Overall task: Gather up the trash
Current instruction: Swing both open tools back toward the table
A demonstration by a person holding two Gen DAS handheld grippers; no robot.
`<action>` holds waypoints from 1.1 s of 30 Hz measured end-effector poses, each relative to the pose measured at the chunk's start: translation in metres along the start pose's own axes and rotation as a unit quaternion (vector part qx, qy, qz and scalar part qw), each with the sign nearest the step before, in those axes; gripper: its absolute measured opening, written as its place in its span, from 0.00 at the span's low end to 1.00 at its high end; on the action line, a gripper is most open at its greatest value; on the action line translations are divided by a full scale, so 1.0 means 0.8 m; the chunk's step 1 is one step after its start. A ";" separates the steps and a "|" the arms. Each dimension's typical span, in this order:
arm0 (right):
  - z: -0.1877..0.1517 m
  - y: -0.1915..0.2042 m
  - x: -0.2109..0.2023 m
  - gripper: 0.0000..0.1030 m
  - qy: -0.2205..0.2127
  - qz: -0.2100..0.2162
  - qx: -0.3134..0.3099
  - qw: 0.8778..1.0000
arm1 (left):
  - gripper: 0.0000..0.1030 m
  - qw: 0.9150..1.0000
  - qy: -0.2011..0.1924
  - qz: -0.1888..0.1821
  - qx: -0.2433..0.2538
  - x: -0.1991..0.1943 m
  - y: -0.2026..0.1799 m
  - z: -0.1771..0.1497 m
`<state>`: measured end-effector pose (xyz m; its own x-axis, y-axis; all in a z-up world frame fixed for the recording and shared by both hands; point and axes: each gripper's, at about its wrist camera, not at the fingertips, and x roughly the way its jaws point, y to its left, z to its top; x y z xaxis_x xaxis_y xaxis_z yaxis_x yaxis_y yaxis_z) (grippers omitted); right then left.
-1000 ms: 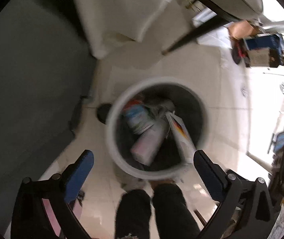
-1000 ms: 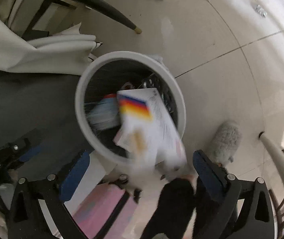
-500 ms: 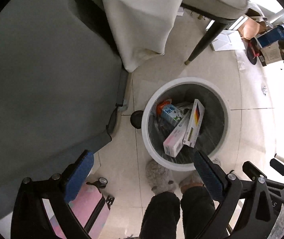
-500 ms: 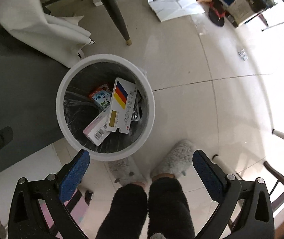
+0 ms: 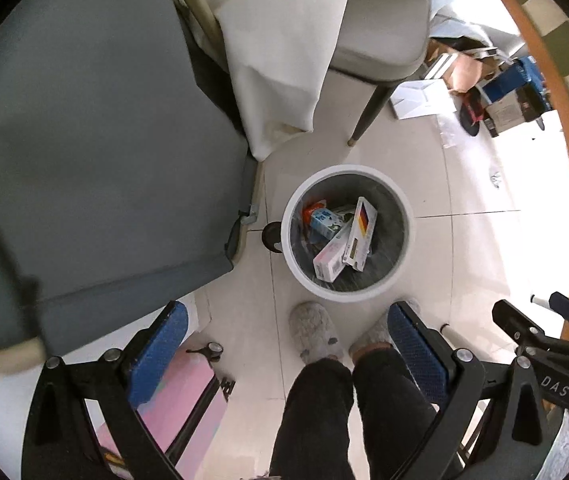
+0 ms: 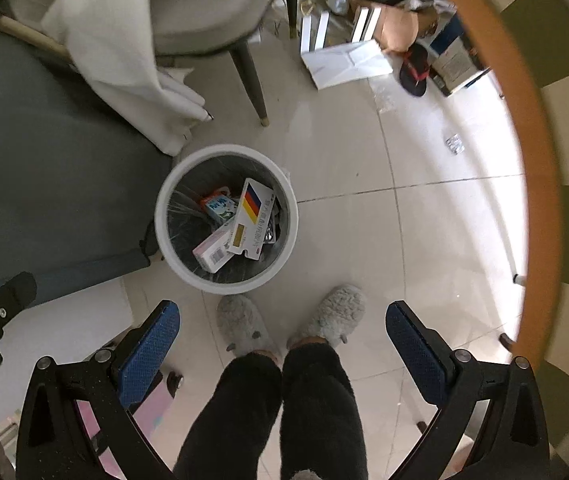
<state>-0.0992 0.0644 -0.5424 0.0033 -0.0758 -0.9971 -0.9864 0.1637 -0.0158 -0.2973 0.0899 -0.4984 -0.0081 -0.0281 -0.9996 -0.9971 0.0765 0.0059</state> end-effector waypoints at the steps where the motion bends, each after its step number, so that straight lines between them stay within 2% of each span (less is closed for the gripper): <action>1: -0.003 0.000 -0.013 1.00 -0.003 0.001 0.000 1.000 | 0.99 1.000 -0.003 -0.002 0.002 -0.016 0.001 -0.003; 11: -0.051 -0.009 -0.203 1.00 -0.049 0.026 0.006 0.998 | 0.99 0.999 -0.050 -0.011 0.012 -0.182 0.000 -0.039; 17: -0.072 -0.028 -0.291 1.00 -0.077 0.070 0.041 0.994 | 0.99 0.997 -0.078 -0.011 0.018 -0.256 -0.013 -0.046; 20: -0.071 -0.056 -0.327 1.00 -0.091 0.098 0.074 0.988 | 0.99 0.994 -0.106 -0.003 0.033 -0.294 -0.034 -0.035; 24: -0.055 -0.120 -0.364 1.00 -0.115 0.107 0.114 0.981 | 0.99 0.988 -0.139 0.012 0.069 -0.333 -0.101 -0.005; 26: -0.047 -0.172 -0.382 1.00 -0.127 0.100 0.136 0.977 | 0.99 0.984 -0.148 0.017 0.093 -0.346 -0.143 0.013; 29: -0.037 -0.266 -0.399 1.00 -0.137 0.079 0.168 0.973 | 0.99 0.978 -0.160 0.015 0.132 -0.361 -0.229 0.042; 33: -0.027 -0.418 -0.400 1.00 -0.123 0.019 0.198 0.972 | 0.99 0.966 -0.173 0.015 0.192 -0.365 -0.380 0.077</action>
<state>0.2259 0.0128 -0.2165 0.0546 0.1679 -0.9843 -0.8465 0.5305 0.0436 0.0131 0.1361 -0.2100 0.0548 0.3098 -0.9492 -0.8948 0.4370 0.0909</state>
